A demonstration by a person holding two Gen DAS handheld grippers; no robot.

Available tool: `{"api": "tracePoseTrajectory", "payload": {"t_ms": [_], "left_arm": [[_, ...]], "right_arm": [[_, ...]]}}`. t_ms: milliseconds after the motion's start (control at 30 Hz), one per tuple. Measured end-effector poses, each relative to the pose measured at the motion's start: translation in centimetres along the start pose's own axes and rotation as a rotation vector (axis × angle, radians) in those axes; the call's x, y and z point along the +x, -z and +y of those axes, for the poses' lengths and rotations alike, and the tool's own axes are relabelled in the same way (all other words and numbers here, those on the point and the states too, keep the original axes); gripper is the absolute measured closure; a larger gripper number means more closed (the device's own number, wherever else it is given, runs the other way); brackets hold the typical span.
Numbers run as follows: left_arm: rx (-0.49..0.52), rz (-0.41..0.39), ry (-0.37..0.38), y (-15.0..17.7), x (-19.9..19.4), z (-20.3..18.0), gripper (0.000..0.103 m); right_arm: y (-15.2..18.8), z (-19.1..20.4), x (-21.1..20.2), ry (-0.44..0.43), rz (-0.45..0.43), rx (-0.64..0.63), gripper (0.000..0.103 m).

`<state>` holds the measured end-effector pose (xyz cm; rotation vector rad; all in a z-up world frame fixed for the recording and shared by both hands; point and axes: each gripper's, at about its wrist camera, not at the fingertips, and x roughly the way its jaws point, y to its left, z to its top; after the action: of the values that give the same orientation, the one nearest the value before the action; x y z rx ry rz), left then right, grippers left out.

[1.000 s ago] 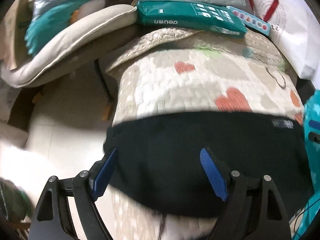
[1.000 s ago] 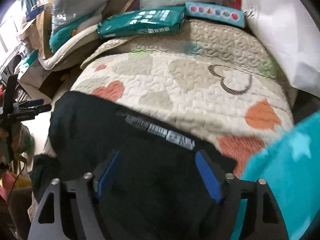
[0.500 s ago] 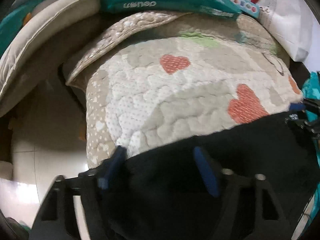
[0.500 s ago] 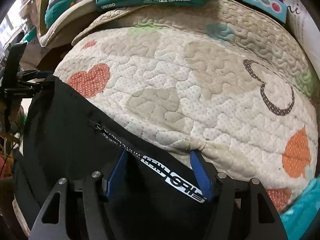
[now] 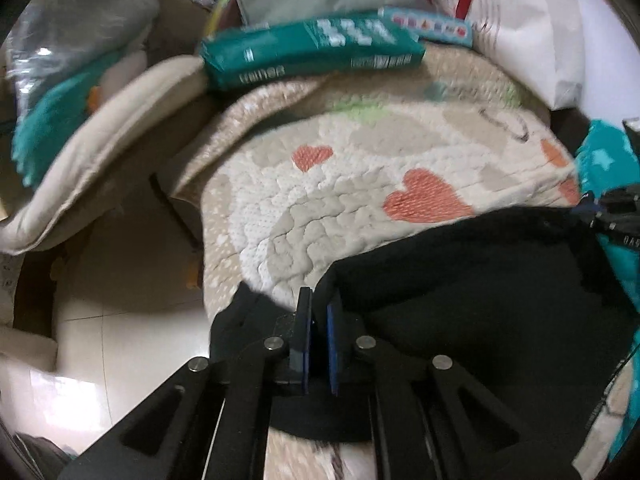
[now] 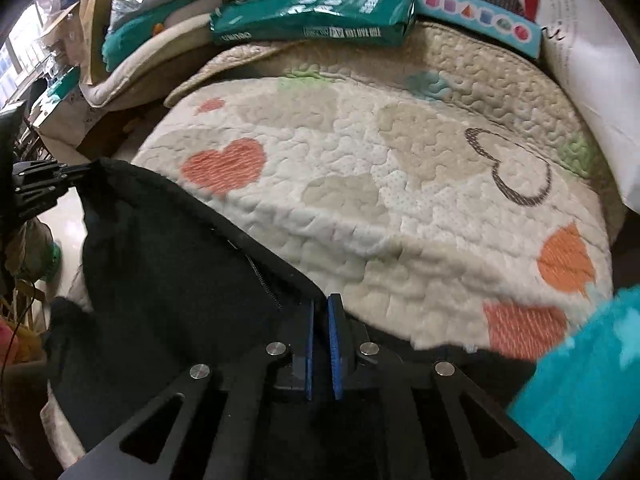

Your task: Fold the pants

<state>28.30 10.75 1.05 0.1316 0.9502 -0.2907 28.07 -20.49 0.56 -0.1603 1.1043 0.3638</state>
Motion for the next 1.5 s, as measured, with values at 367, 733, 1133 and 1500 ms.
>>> {"api": "tracePoseTrajectory", "payload": {"t_ms": [367,733,1133,1500], "left_arm": [[-0.115,-0.105,0.024,10.7,-10.9,-3.4,0.097],[-0.243,0.026,-0.016,22.4,-11.0,-5.9,0.094],[-0.456,-0.045,-0.011,24.0,-17.1,-1.8,0.079],[-0.607,0.01,0.0,23.1,-12.1,-0.2,0.072]], "right_arm": [[10.9,4.7,-6.6,-0.017,0.003,0.031,0.096],[20.7,8.8,-6.1,-0.031,0.138,0.032,0.096],[23.1,8.7,-5.6,0.017,0.219,0.083,0.08],[22.4,6.3,-10.7,-0.03,0.046,0.187,0.053]]}}
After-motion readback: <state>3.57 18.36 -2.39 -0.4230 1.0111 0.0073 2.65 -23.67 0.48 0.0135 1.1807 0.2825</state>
